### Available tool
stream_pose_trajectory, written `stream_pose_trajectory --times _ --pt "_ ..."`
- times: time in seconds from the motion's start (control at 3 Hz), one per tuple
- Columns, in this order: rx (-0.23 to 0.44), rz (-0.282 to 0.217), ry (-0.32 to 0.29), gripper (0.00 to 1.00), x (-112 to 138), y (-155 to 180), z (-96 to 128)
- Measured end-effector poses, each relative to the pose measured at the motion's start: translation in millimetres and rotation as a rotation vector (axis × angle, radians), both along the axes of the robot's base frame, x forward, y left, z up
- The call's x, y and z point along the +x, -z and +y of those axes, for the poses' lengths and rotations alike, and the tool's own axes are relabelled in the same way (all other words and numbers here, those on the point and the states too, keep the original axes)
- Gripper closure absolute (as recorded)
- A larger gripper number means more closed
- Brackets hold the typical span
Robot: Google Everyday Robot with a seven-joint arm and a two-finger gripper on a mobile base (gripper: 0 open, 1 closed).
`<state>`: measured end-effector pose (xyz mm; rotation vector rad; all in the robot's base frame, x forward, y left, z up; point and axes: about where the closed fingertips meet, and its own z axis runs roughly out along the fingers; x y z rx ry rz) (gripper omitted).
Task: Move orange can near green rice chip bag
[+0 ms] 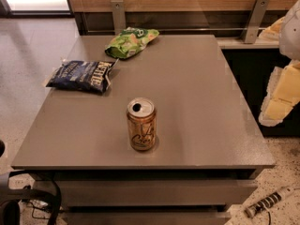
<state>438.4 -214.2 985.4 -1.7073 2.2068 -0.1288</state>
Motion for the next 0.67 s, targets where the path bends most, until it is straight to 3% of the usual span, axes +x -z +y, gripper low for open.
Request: stream_pose_trajectory --times 0.33,0.67 --pt "0.01 0.0 -0.002 0.0 0 1 0" --pt "0.197 0.005 -0.047 0.0 7 12 5"
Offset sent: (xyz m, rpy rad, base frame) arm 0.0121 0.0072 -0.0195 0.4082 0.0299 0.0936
